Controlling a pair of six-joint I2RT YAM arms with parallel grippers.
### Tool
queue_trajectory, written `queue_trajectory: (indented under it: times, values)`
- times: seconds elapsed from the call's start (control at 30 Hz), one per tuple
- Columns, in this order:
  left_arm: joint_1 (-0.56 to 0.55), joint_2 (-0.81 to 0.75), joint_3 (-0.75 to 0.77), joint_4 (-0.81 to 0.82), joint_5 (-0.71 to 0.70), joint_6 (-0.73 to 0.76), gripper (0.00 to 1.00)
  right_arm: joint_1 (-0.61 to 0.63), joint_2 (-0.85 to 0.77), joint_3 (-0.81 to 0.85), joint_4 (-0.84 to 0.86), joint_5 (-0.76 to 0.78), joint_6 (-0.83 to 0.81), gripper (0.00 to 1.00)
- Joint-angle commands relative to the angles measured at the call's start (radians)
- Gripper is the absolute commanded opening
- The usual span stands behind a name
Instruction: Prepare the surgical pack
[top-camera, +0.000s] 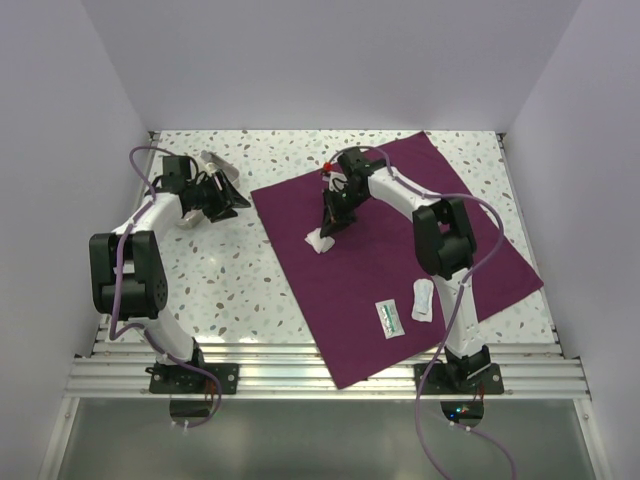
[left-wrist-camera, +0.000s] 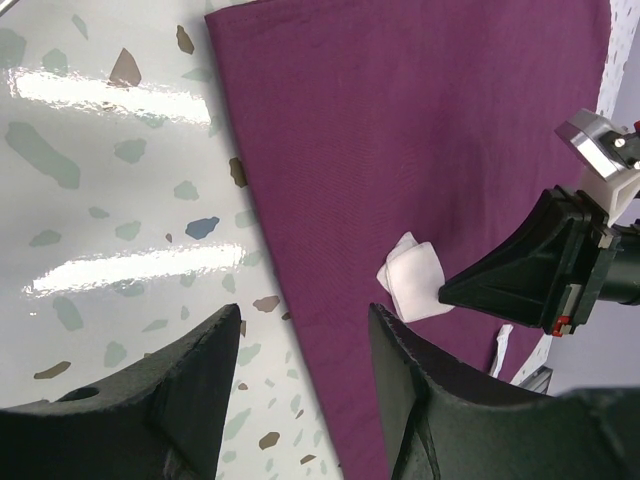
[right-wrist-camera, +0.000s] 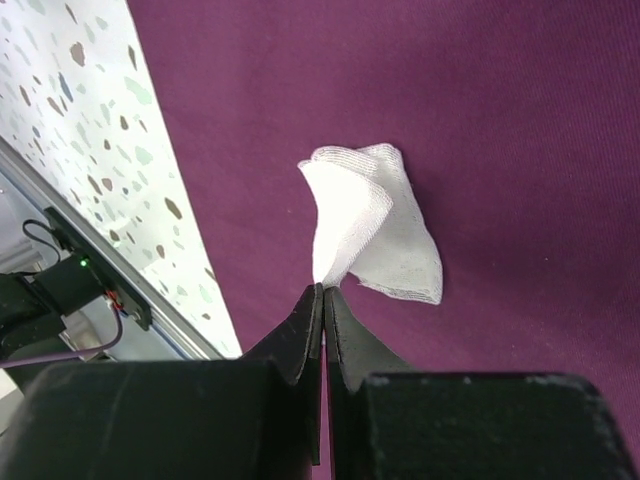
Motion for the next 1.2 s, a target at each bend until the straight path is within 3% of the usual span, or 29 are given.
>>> queue_trajectory:
  times: [0.0,0.9,1.0,1.17]
  values:
    - [0.0,0.002,0.03,0.029,0.026,0.016,0.58,-0.006,0.008,-0.011,0.011,-0.003,-0.02,0.0]
    - [-0.001,-0.016,0.004,0.041,0.037,0.009,0.58,-0.011,0.056,0.092,-0.03,0.098,-0.055,0.0]
    - [0.0,-0.019,0.003,0.041,0.038,0.01,0.58,-0.009,0.057,0.096,-0.047,0.106,-0.061,0.06]
    - [0.0,-0.022,-0.004,0.043,0.038,0.01,0.58,-0.011,0.025,0.084,-0.061,0.139,-0.073,0.37]
